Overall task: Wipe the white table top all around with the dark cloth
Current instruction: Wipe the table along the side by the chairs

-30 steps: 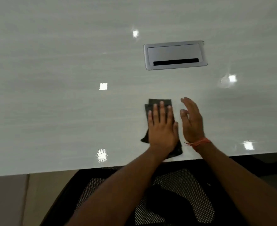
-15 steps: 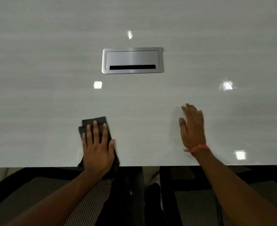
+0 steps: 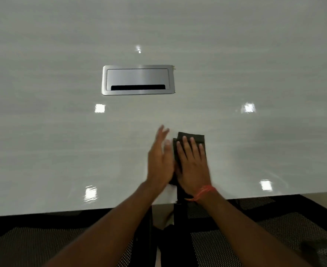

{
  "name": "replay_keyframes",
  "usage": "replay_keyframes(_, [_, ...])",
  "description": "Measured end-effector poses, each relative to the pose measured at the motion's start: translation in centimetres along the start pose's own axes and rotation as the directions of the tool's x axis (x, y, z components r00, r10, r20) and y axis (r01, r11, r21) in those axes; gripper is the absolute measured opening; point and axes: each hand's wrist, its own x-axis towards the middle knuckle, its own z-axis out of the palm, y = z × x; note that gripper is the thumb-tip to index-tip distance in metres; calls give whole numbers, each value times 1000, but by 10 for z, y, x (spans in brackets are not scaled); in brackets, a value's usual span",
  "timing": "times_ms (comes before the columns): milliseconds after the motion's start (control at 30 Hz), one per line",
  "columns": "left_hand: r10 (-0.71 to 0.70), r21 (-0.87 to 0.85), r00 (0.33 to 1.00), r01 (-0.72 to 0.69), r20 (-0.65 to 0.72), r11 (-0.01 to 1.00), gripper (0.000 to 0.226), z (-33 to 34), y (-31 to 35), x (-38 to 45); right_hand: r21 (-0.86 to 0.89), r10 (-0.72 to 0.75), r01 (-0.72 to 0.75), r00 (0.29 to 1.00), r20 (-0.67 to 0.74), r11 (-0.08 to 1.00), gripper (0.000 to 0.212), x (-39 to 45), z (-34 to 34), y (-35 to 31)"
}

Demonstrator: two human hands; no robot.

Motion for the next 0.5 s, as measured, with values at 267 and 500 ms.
replay_keyframes(267, [5, 36, 1000, -5, 6, 999, 45, -68, -5, 55, -225, 21, 22, 982, 188, 974, 61, -12, -32, 62])
replay_keyframes(500, [46, 72, 999, -46, 0, 996, 44, -99, -23, 75, -187, 347, -330, 936, 63, 925, 63, 160, -8, 12])
